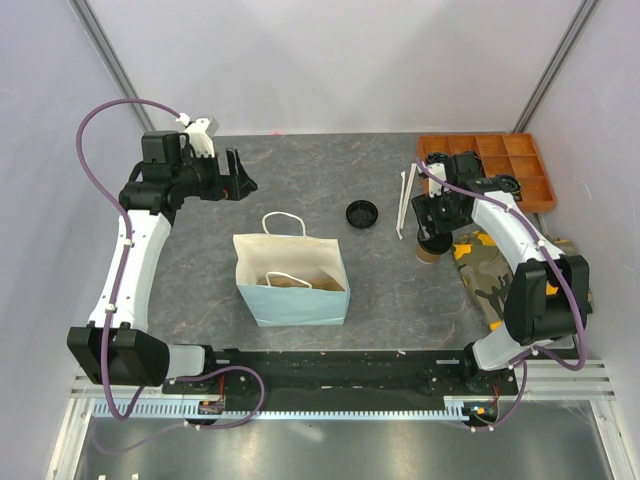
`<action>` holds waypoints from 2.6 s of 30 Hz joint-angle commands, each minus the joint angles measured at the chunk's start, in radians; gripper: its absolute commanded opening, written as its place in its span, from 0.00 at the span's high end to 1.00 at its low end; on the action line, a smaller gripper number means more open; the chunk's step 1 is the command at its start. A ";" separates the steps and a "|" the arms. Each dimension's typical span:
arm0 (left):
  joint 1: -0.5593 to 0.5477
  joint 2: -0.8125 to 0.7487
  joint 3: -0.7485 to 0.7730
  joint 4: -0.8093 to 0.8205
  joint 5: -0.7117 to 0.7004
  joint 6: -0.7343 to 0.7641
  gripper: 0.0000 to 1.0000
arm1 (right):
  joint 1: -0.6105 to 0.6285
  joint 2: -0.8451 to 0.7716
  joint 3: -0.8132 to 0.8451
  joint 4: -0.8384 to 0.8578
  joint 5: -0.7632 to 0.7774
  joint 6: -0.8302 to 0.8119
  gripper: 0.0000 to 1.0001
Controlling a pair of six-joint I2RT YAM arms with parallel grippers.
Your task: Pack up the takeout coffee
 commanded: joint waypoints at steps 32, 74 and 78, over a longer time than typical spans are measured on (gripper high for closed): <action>0.003 -0.001 0.033 0.014 0.059 -0.013 0.00 | -0.004 -0.176 -0.163 0.130 -0.008 0.058 0.11; 0.003 -0.033 -0.036 0.016 0.070 -0.046 0.00 | 0.008 -0.302 0.176 -0.078 -0.264 0.007 0.50; 0.005 -0.035 -0.056 0.017 0.080 -0.059 0.00 | 0.033 -0.286 0.397 -0.161 -0.370 0.023 0.52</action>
